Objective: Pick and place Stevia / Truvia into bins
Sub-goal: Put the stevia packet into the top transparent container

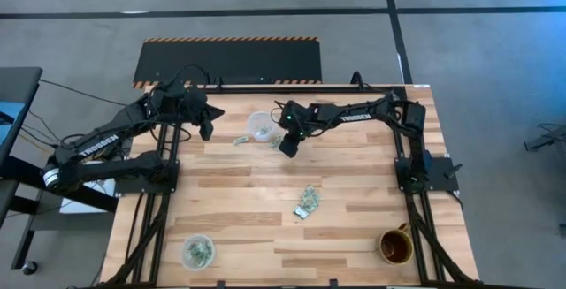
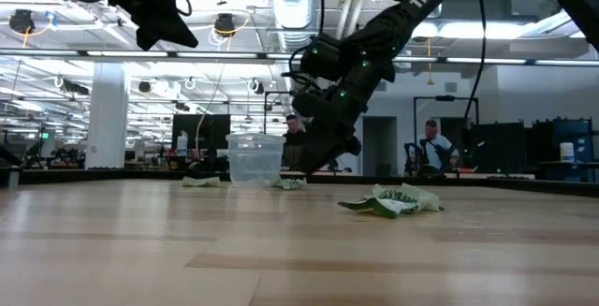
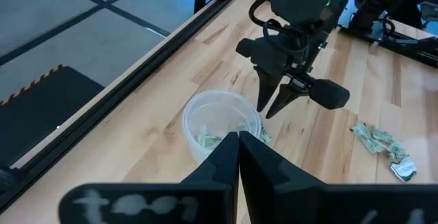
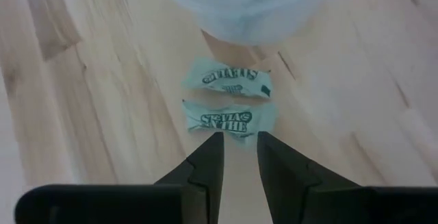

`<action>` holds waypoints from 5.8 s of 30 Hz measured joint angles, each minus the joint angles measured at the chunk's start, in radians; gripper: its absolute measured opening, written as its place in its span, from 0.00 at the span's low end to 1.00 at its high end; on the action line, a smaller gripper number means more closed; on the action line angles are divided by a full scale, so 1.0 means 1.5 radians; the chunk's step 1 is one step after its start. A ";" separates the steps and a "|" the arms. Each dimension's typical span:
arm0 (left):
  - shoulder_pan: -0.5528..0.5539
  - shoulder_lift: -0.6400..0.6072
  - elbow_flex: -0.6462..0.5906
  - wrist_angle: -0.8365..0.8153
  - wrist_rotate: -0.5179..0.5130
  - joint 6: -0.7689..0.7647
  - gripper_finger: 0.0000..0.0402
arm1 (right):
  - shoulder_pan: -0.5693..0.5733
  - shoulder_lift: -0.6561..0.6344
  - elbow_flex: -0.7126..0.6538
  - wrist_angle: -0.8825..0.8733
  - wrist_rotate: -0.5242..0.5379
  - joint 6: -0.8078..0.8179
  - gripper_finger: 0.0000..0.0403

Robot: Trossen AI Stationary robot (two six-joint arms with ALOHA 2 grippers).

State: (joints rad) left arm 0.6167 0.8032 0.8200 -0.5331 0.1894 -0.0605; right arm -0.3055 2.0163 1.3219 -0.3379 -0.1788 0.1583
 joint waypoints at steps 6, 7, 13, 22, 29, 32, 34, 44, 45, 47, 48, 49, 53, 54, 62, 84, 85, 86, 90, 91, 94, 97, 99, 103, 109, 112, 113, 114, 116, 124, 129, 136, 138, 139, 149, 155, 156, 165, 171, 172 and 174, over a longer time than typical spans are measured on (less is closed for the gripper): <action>0.000 0.000 0.000 0.000 0.000 0.000 0.00 | -0.007 0.001 -0.046 0.067 -0.001 0.017 0.20; 0.000 0.000 0.000 0.000 0.000 0.000 0.00 | -0.007 0.001 -0.049 0.082 -0.001 0.017 0.20; 0.000 0.000 0.000 0.000 0.000 0.000 0.00 | -0.011 0.001 -0.052 0.100 -0.003 0.034 0.20; 0.000 0.000 0.000 0.000 0.001 0.000 0.00 | -0.007 0.001 -0.058 0.098 0.001 0.036 0.20; 0.000 0.000 0.000 0.000 0.001 0.000 0.00 | -0.002 0.001 -0.058 0.104 0.016 0.040 0.20; 0.000 0.000 0.000 0.000 0.001 0.000 0.00 | -0.003 0.001 -0.058 0.100 0.022 0.040 0.20; 0.000 0.000 0.000 0.000 0.001 0.000 0.00 | -0.001 0.001 -0.058 0.108 0.032 0.041 0.20; 0.000 0.000 0.000 0.000 0.001 0.000 0.00 | 0.004 0.001 -0.066 0.127 0.033 0.053 0.20; 0.000 0.000 0.000 0.000 0.001 0.000 0.00 | 0.004 0.001 -0.066 0.124 0.034 0.053 0.20; 0.000 0.000 0.000 0.000 0.001 0.000 0.00 | 0.005 0.001 -0.069 0.117 0.034 0.053 0.20; 0.000 0.000 0.000 0.000 0.001 0.000 0.00 | 0.006 0.001 -0.072 0.121 0.034 0.053 0.20; 0.000 0.000 0.000 0.000 0.001 0.000 0.00 | 0.007 0.001 -0.076 0.130 0.035 0.053 0.20; 0.000 0.000 0.000 0.000 0.001 0.000 0.00 | 0.012 0.001 -0.077 0.141 0.033 0.059 0.20; 0.000 0.000 0.000 0.000 0.001 0.000 0.00 | 0.012 0.001 -0.077 0.140 0.033 0.059 0.20; 0.000 0.000 0.000 0.000 0.002 0.000 0.00 | 0.015 0.051 -0.061 0.175 0.034 0.068 0.18; 0.000 0.001 0.000 0.000 0.002 0.000 0.00 | 0.036 0.004 -0.055 0.138 0.029 0.006 0.12; 0.000 0.001 0.000 0.000 0.002 0.000 0.00 | 0.035 0.004 -0.055 0.138 0.029 0.000 0.14; 0.000 0.001 0.000 0.000 0.002 0.000 0.00 | 0.033 0.004 -0.055 0.138 0.029 -0.004 0.15; 0.000 0.001 0.000 0.000 0.001 0.000 0.00 | 0.022 0.003 -0.054 0.133 0.028 -0.009 0.22; 0.000 0.001 0.000 0.000 0.001 0.000 0.00 | 0.018 0.003 -0.054 0.131 0.028 -0.012 0.24; 0.000 0.001 0.000 0.000 0.001 0.000 0.00 | 0.008 0.003 -0.054 0.127 0.028 -0.013 0.29; 0.000 0.001 0.000 0.000 0.001 0.000 0.00 | 0.001 0.003 -0.054 0.144 0.028 -0.007 0.33; 0.000 0.001 0.000 0.000 0.001 0.000 0.00 | 0.000 0.003 -0.054 0.157 0.028 -0.006 0.36; 0.000 0.001 0.000 0.000 0.001 0.000 0.00 | 0.001 0.005 -0.054 0.171 0.026 0.002 0.39; 0.000 0.001 0.000 0.000 0.001 0.000 0.00 | 0.003 0.035 -0.054 0.183 0.018 0.017 0.37; 0.000 0.001 0.000 0.000 0.001 0.000 0.00 | 0.007 0.043 -0.053 0.201 0.019 0.018 0.33; 0.000 0.001 0.000 0.000 0.001 0.000 0.00 | 0.007 0.045 -0.053 0.204 0.017 0.018 0.32; 0.000 0.001 0.000 0.000 0.001 0.000 0.00 | 0.008 0.045 -0.055 0.203 0.015 0.019 0.31; 0.000 0.001 0.000 -0.002 0.001 0.000 0.00 | 0.009 0.046 -0.055 0.211 0.014 0.024 0.28; 0.000 0.001 0.000 -0.001 0.001 0.000 0.00 | 0.010 0.046 -0.055 0.211 0.014 0.018 0.15; 0.000 0.001 0.000 0.000 0.001 0.000 0.00 | 0.019 0.046 -0.055 0.211 0.014 0.009 0.02; 0.000 0.001 0.000 0.000 0.001 0.000 0.00 | 0.037 0.042 -0.055 0.202 0.020 0.006 0.00; 0.000 0.001 0.000 0.000 0.001 0.000 0.00 | 0.044 0.026 -0.055 0.181 0.022 0.005 0.00; 0.000 0.001 0.000 0.000 0.001 0.000 0.00 | 0.048 0.014 -0.055 0.173 0.023 0.002 0.00; 0.000 0.001 0.000 0.000 0.001 0.000 0.00 | 0.079 -0.166 -0.054 0.173 0.112 -0.072 0.00; 0.000 0.001 0.000 0.000 0.001 0.000 0.00 | 0.030 -0.184 -0.043 0.232 0.120 -0.077 0.00; 0.000 0.001 0.000 0.000 0.001 0.000 0.00 | 0.019 -0.171 -0.033 0.236 0.116 -0.077 0.00; 0.000 0.001 0.000 0.000 0.001 0.000 0.00 | -0.017 -0.009 0.080 0.191 0.034 -0.078 0.00; 0.000 0.001 0.000 0.000 0.001 0.000 0.00 | -0.016 0.033 0.125 0.158 0.033 -0.088 0.00; 0.000 0.001 0.000 0.000 0.001 0.000 0.00 | -0.016 0.034 0.129 0.155 0.033 -0.088 0.00; 0.000 0.001 0.000 0.000 0.001 0.000 0.00 | -0.018 0.033 0.132 0.149 0.033 -0.088 0.00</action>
State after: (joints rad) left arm 0.6163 0.8051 0.8204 -0.5333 0.1911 -0.0605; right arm -0.3317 2.0663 1.5196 -0.1149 -0.1292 0.0257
